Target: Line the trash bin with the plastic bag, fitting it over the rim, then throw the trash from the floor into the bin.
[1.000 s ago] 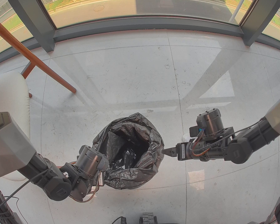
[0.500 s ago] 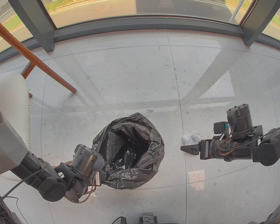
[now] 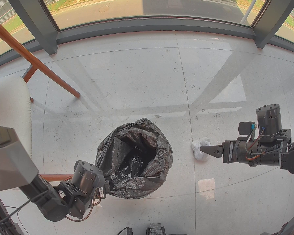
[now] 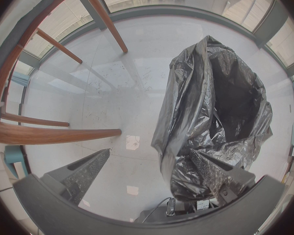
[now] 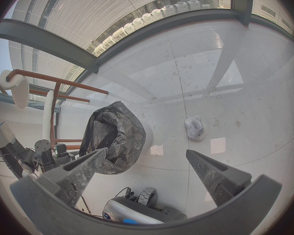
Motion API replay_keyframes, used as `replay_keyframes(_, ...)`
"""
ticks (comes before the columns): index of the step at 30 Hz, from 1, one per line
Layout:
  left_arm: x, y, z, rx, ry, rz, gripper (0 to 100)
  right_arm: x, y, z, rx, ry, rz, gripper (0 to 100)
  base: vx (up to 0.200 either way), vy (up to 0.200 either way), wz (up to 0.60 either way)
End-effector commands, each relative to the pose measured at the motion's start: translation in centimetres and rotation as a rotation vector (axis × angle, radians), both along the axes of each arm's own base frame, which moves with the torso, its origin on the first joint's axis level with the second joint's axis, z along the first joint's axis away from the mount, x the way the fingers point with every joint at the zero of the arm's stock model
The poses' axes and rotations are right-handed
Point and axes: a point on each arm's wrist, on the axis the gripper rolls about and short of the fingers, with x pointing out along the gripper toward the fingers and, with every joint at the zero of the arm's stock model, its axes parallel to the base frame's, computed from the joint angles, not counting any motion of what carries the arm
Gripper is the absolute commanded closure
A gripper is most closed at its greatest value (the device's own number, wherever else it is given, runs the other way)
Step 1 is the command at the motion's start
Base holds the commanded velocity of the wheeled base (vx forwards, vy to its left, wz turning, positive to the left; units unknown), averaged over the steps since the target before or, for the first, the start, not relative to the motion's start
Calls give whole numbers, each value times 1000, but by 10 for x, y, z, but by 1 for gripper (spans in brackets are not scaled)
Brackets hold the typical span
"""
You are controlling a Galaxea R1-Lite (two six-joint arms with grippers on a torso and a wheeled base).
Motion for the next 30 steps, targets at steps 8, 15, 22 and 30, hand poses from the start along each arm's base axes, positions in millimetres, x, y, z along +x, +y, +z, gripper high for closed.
replay_keyframes(8, -18, 14, -63, 88, 50, -17, 0, -7, -5, 5, 6, -14, -7, 0, 0, 0, 0)
replay_keyframes(15, -16, 13, -44, 46, -56, -44, 0, -10, -6, -3, -6, 7, -7, 0, 0, 0, 0)
replay_keyframes(22, 3, -3, -33, -8, -160, -61, 0, -9, -5, -2, -5, 0, -4, 0, 0, 0, 0)
replay_keyframes(30, 14, -8, 6, -70, -310, -72, 0, -11, -7, -2, -6, 7, -8, 0, 0, 0, 0)
